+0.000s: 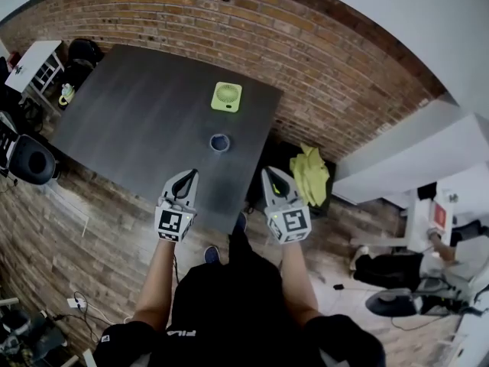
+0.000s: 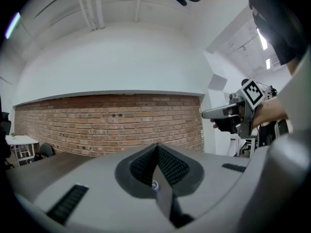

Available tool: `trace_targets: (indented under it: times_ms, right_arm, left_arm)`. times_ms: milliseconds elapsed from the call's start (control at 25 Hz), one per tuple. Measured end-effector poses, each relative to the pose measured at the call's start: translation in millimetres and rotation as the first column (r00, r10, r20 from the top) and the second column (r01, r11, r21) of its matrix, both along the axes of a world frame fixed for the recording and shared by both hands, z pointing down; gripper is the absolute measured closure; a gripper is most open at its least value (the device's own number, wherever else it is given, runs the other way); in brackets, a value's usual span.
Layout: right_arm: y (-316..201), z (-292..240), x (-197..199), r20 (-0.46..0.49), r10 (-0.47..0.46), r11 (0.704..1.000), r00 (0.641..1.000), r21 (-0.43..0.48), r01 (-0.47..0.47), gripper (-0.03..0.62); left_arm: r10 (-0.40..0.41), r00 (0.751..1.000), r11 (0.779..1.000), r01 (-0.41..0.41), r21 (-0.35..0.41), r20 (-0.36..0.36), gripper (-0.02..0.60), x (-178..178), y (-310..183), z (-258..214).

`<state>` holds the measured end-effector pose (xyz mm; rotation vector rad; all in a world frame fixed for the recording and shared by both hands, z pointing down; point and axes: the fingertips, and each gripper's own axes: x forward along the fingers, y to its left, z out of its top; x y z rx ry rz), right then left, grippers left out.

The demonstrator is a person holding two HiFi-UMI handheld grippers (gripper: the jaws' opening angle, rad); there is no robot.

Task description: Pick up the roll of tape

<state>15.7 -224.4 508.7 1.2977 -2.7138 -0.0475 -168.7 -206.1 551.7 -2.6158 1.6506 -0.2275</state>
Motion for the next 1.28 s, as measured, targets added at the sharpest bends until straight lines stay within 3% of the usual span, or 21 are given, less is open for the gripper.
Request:
trace_targets:
  times_ms: [480,560,680,760,840,960,1120,1280]
  right_arm:
    - [-40.1,7.9,-0.7,-0.01,-0.032,0.999,0.999,-0.042,0.032,0.588]
    - [-47.8,10.3,-0.4,-0.018,-0.036,0.998,0.999,-0.044,0.036,0.588]
    - [-56.2,8.4,-1.1,-0.011,-0.044,0.998,0.999,-0.033,0.044,0.588]
    - [-60.9,8.6,-2.0,-0.011,-0.048,0.998,0.999,-0.034,0.047,0.588]
    - [-65.4,8.5,-3.3,-0.008,-0.052,0.998,0.999,-0.033,0.052,0.588]
    - [-69.1,11.5,-4.3,-0.009,-0.054,0.998,0.998,-0.044,0.054,0.588]
    - [-68.4,20.2,-4.6,-0.017,-0.061,0.996,0.998,-0.064,0.06,0.588]
    - [-70.1,23.4,-3.2,-0.018,-0.057,0.996,0.998,-0.067,0.056,0.588]
  left_arm:
    - [0.065,0.986,0.987,-0.041,-0.155,0.151,0.572,27.0,-88.2,79.0]
    - [0.085,0.98,0.982,-0.052,-0.183,0.178,0.54,29.2,-101.7,92.0]
    - [0.144,0.967,0.964,-0.089,-0.249,0.211,0.443,38.9,-117.7,119.5]
    - [0.189,0.949,0.953,-0.114,-0.282,0.254,0.426,46.2,-127.1,134.9]
    - [0.231,0.924,0.933,-0.122,-0.338,0.305,0.426,51.1,-135.2,149.8]
    - [0.289,0.89,0.888,-0.112,-0.447,0.352,0.416,55.8,-143.9,175.1]
    - [0.368,0.834,0.849,-0.12,-0.515,0.412,0.372,65.2,-151.8,202.0]
    - [0.46,0.781,0.777,-0.124,-0.617,0.423,0.336,70.1,-156.3,232.3]
